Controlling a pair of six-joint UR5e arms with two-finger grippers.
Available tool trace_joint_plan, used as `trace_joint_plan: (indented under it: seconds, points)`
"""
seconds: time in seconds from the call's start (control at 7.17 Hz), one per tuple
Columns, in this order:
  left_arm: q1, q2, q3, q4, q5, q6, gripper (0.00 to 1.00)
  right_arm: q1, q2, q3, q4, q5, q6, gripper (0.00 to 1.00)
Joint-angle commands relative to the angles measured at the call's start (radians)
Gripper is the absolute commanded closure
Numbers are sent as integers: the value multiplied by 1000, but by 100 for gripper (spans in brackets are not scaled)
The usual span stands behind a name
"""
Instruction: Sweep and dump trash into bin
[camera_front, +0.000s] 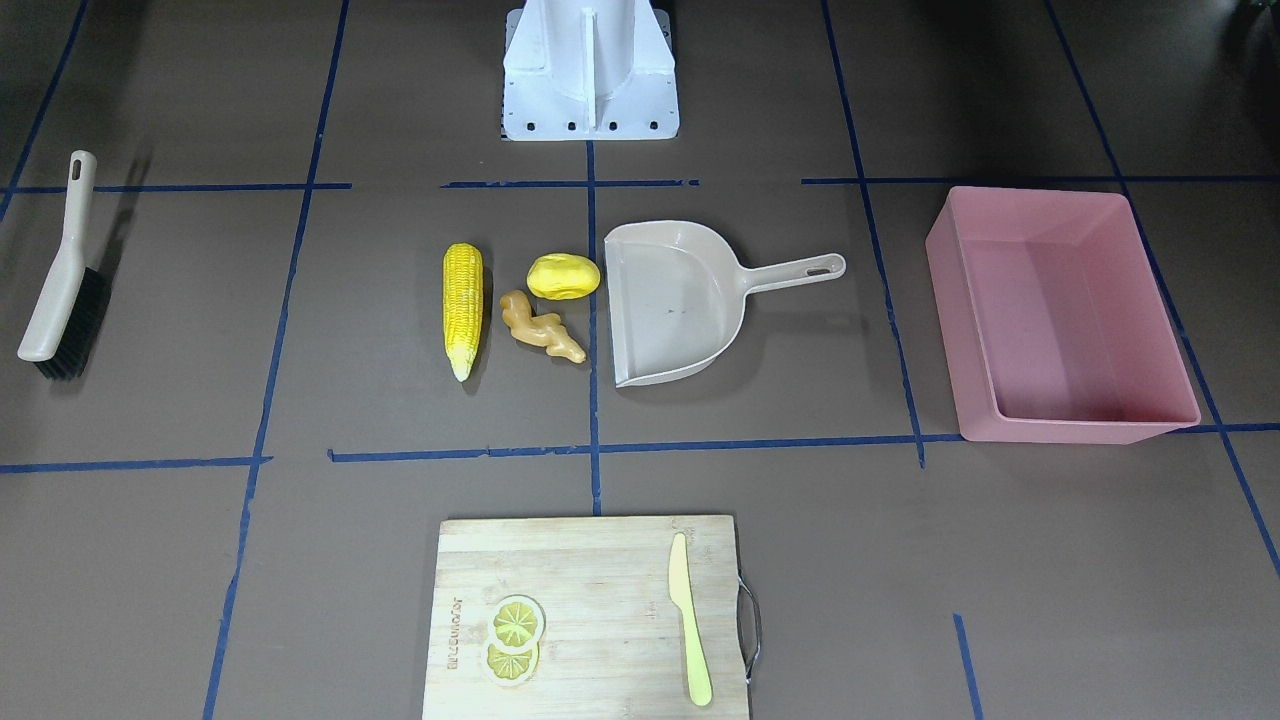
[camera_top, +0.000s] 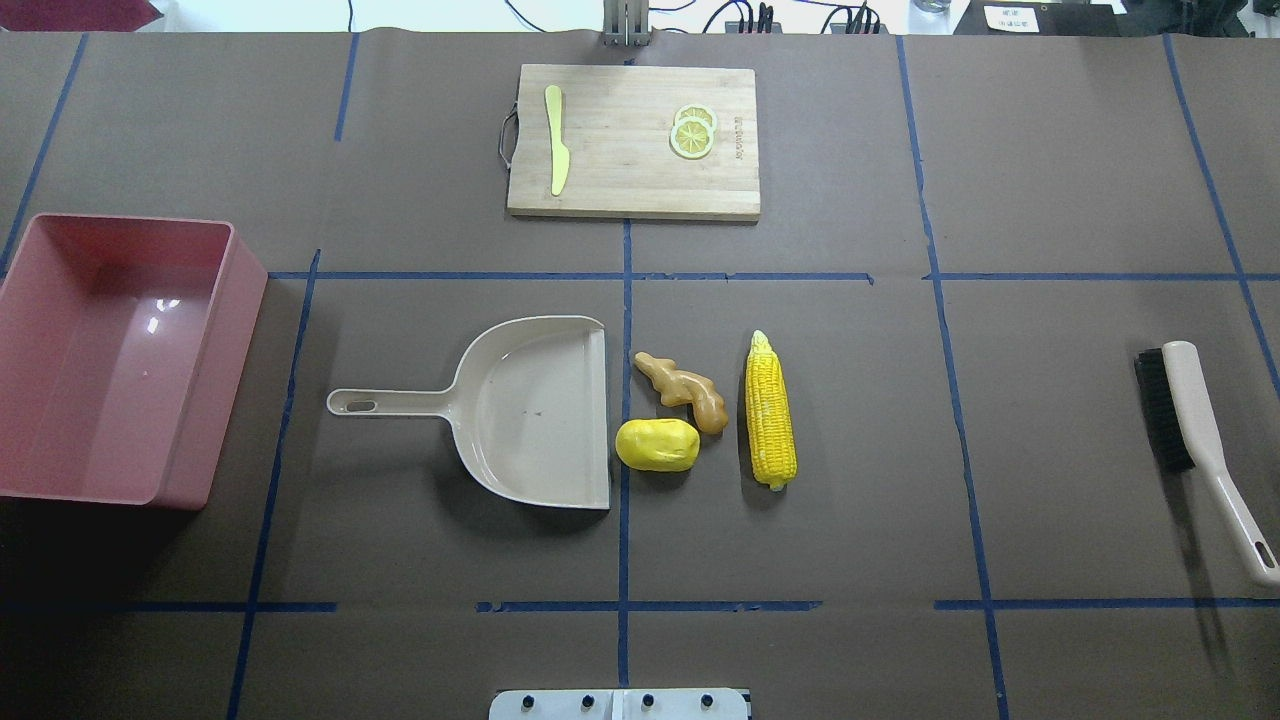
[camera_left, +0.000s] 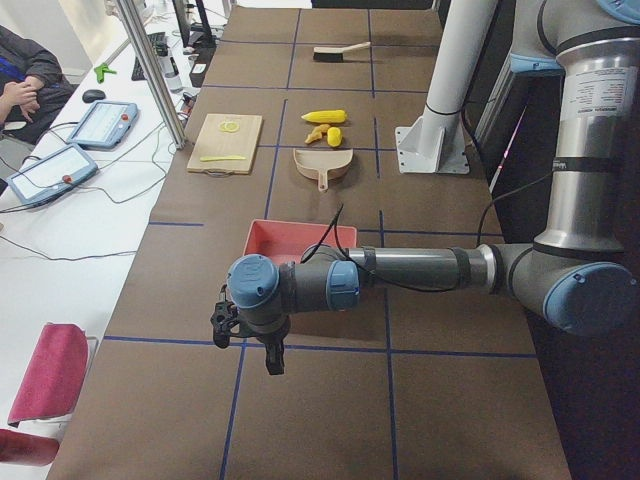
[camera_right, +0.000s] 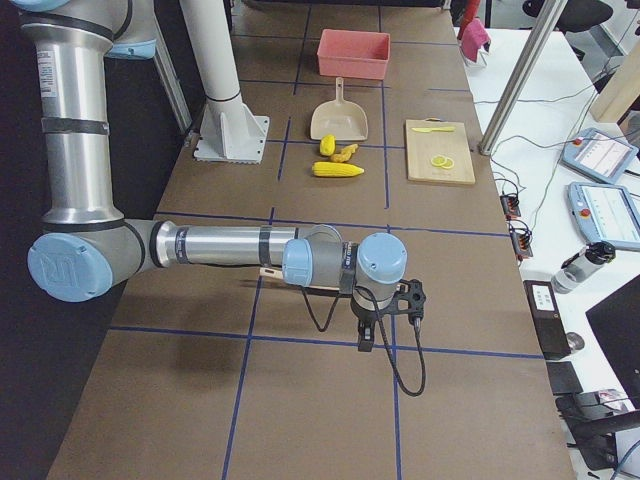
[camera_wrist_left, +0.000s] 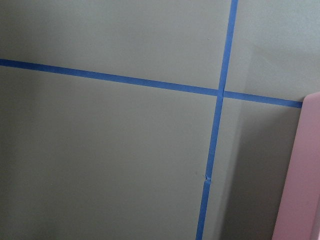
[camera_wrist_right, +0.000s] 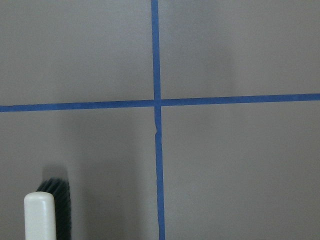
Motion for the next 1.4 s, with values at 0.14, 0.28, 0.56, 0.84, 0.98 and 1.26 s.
trace_joint_plan:
  seconds: [0.14,0.28,0.56,0.84,0.98,1.26]
  points:
    - [0,2,-1,0,-1,2,0,0,0,3,6,-3,0,0]
    - [0,2,-1,0,-1,2,0,0,0,5,8,-3,0,0]
    - [0,2,-2,-2,-3,5,0,0,0,8,8,-3,0,0]
    - [1,-6,-34,0,-3,6,0,0,0,8,8,-3,2,0]
    - [6,-9,-71,-2,-1,6,0,0,0,8,9,-3,2,0]
    - [64,-9,-132,0,-3,-1,0,0,1,12,9,-1,50,0]
